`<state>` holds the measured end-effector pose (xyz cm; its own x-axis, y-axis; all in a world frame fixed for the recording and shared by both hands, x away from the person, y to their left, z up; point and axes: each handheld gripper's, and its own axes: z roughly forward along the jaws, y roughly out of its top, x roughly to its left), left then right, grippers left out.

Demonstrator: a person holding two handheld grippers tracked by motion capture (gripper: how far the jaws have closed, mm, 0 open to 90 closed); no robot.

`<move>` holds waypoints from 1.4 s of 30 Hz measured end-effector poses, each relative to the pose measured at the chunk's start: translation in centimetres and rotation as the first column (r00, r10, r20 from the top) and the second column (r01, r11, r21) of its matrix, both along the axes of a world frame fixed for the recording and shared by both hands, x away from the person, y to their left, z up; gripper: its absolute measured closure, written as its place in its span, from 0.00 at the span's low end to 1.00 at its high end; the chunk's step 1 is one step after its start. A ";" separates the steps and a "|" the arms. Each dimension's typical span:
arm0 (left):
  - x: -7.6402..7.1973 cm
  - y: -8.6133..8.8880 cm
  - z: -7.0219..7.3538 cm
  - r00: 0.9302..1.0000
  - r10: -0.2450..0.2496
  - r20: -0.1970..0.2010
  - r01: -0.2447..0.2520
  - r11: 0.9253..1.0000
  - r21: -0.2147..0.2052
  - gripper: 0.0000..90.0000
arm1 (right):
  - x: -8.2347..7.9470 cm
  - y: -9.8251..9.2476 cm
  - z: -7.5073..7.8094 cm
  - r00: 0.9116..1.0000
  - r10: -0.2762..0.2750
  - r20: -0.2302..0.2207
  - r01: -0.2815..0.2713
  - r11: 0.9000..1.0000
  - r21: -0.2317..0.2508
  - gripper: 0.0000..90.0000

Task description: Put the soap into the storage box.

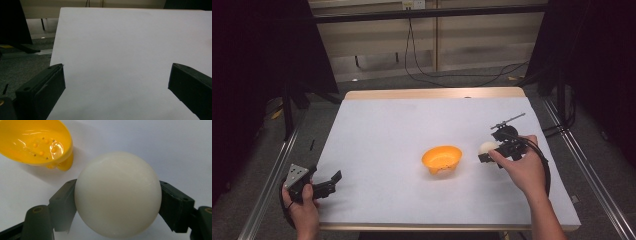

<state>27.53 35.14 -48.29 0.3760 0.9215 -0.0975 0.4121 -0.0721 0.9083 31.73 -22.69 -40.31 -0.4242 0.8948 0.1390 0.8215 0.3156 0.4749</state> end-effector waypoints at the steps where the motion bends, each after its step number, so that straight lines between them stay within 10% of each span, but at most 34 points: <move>1: 0.0 0.0 0.0 1.000 0.000 0.000 0.000 1.000 0.000 0.01 | 0.0 0.0 0.0 1.000 0.000 0.000 0.000 1.000 0.000 0.26; 42: 0.0 0.0 0.0 1.000 0.001 -0.003 -0.001 1.000 -0.002 0.01 | 1.7 4.7 1.4 0.996 0.088 0.017 -0.088 0.996 0.002 0.27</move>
<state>27.55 35.17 -48.29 0.3747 0.9217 -0.1005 0.4151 -0.0699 0.9071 33.44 -17.96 -38.90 -0.5034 0.8537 0.1334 0.7825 0.3849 0.4895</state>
